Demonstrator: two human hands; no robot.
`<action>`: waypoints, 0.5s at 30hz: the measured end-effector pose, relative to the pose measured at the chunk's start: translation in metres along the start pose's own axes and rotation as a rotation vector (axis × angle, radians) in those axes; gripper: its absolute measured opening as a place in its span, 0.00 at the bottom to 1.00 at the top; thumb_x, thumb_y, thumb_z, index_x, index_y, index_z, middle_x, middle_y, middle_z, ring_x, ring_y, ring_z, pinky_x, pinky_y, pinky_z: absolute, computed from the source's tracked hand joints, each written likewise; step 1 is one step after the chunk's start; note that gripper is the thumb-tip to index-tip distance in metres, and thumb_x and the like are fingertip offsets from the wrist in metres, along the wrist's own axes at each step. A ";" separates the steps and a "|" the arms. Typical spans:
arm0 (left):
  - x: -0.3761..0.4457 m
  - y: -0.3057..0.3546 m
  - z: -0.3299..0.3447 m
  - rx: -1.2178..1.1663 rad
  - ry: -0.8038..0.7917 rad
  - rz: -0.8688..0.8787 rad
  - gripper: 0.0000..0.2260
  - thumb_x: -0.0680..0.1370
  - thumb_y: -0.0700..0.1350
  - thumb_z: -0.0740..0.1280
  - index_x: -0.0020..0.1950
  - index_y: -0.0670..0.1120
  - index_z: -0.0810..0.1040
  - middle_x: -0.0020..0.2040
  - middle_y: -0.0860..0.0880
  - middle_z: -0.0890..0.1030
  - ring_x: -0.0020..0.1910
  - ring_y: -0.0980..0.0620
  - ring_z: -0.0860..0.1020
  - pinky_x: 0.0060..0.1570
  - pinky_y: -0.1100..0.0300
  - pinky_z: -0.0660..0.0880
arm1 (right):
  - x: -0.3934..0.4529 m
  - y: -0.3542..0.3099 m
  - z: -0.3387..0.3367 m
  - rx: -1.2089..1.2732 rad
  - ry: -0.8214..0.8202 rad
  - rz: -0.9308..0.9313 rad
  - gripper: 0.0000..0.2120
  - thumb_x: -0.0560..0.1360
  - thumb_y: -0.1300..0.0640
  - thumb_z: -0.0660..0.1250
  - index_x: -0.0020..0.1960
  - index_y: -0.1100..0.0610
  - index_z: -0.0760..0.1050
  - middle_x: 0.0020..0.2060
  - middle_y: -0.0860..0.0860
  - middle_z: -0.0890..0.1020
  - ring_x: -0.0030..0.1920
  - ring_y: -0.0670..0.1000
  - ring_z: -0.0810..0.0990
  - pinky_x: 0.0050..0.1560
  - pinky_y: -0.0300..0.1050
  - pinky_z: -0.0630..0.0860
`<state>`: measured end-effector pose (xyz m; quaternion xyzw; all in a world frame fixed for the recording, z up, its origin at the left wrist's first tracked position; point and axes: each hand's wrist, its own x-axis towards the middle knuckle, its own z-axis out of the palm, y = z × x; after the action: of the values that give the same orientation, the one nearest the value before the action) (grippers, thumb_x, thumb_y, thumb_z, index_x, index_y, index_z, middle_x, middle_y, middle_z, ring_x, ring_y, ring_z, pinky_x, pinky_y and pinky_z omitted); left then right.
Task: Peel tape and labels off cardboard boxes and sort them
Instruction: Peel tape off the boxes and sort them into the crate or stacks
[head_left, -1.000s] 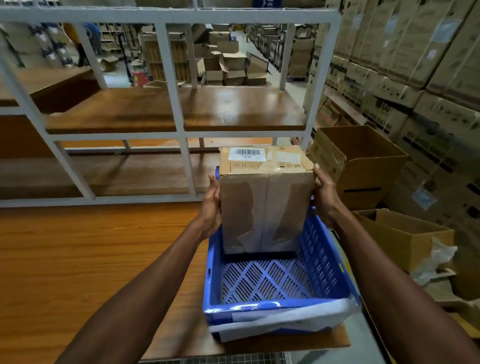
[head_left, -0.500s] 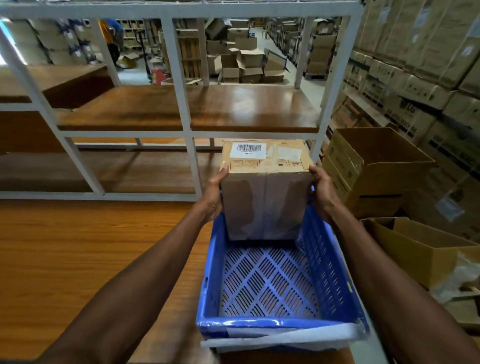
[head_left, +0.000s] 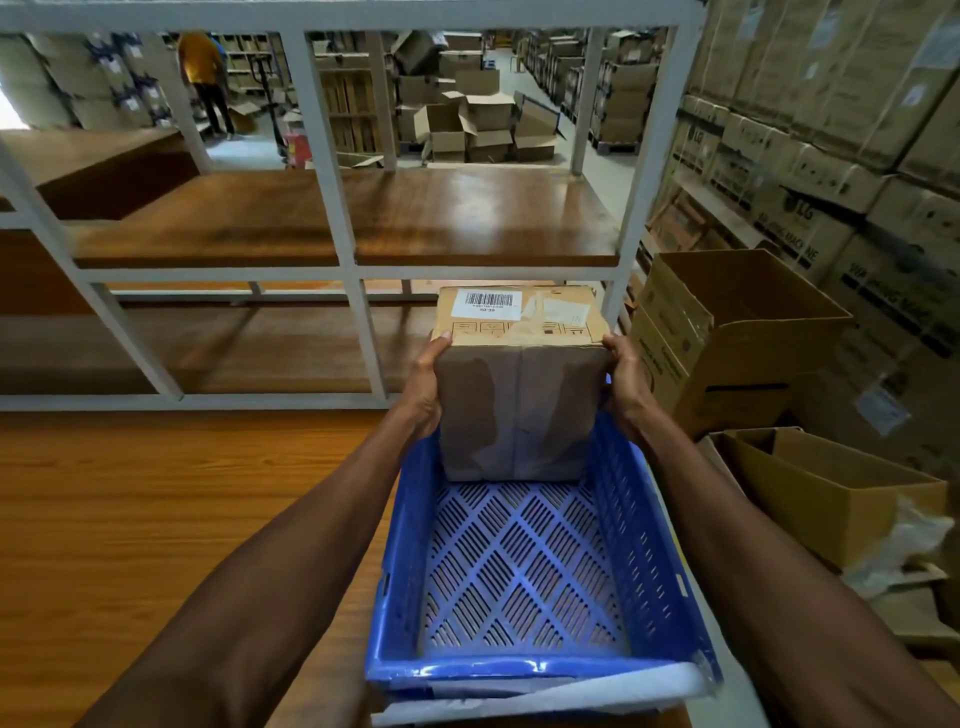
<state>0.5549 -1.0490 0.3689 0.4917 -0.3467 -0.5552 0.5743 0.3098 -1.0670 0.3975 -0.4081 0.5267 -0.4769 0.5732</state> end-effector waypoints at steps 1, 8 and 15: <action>0.001 0.000 0.002 -0.002 -0.011 0.001 0.22 0.83 0.58 0.62 0.71 0.45 0.76 0.59 0.40 0.85 0.58 0.40 0.83 0.56 0.43 0.81 | 0.001 0.002 -0.002 0.005 -0.002 0.004 0.17 0.86 0.45 0.52 0.54 0.49 0.78 0.47 0.47 0.82 0.48 0.47 0.79 0.45 0.44 0.74; 0.003 0.000 0.000 0.093 -0.025 0.030 0.23 0.83 0.60 0.60 0.71 0.46 0.75 0.59 0.40 0.85 0.58 0.40 0.83 0.56 0.42 0.81 | 0.006 0.007 -0.004 -0.127 0.024 -0.056 0.23 0.86 0.43 0.50 0.72 0.53 0.72 0.52 0.44 0.79 0.52 0.45 0.77 0.47 0.45 0.74; 0.001 0.009 0.000 0.207 0.018 0.110 0.18 0.85 0.53 0.61 0.73 0.47 0.73 0.60 0.44 0.84 0.58 0.43 0.84 0.58 0.43 0.81 | 0.005 0.008 -0.003 -0.159 0.030 -0.059 0.18 0.87 0.43 0.50 0.66 0.50 0.72 0.50 0.44 0.78 0.50 0.44 0.76 0.47 0.43 0.73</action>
<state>0.5577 -1.0509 0.3774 0.5336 -0.4236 -0.4795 0.5531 0.3079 -1.0705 0.3883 -0.4604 0.5592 -0.4563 0.5168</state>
